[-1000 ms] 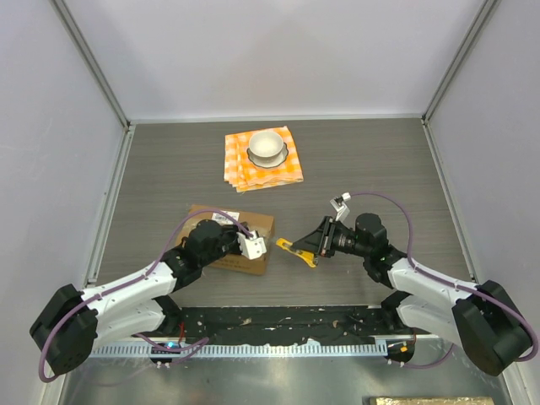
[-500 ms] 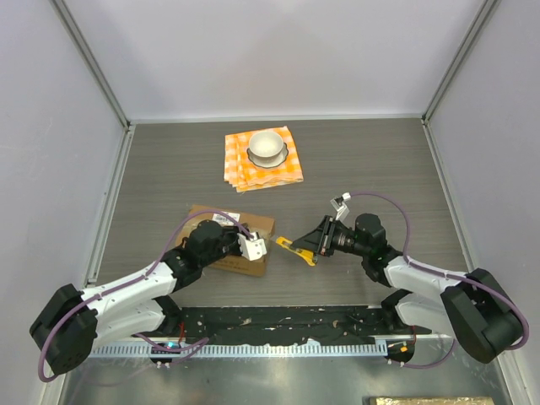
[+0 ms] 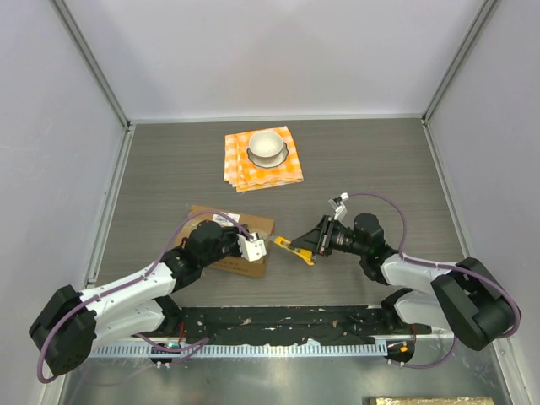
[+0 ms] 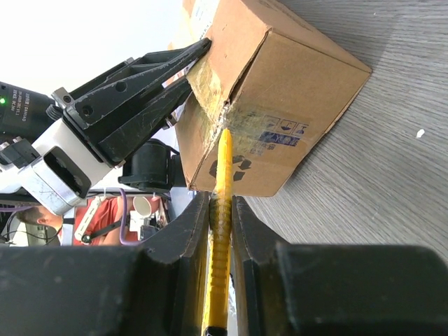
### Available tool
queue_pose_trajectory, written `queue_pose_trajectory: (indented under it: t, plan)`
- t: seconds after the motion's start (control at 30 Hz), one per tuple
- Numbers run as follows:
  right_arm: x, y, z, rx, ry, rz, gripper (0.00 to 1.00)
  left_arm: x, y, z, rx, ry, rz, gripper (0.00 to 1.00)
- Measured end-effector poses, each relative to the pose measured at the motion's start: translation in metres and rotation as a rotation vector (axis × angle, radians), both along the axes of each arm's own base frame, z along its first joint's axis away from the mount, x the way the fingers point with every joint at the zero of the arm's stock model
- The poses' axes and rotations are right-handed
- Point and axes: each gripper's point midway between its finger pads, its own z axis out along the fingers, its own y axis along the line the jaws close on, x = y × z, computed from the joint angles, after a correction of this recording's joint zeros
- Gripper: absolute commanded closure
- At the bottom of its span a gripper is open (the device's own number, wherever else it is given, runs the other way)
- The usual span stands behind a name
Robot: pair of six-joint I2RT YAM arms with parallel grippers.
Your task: Unpack the express box
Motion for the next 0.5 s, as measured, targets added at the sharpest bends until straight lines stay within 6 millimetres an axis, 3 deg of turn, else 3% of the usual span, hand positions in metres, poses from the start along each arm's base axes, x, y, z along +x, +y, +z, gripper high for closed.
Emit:
queue_pose_trajectory:
  t: [0.5]
  plan:
    - [-0.007, 0.005, -0.014, -0.013, 0.062, 0.063, 0.99, -0.002, -0.001, 0.0, 0.008, -0.002, -0.02, 1.0]
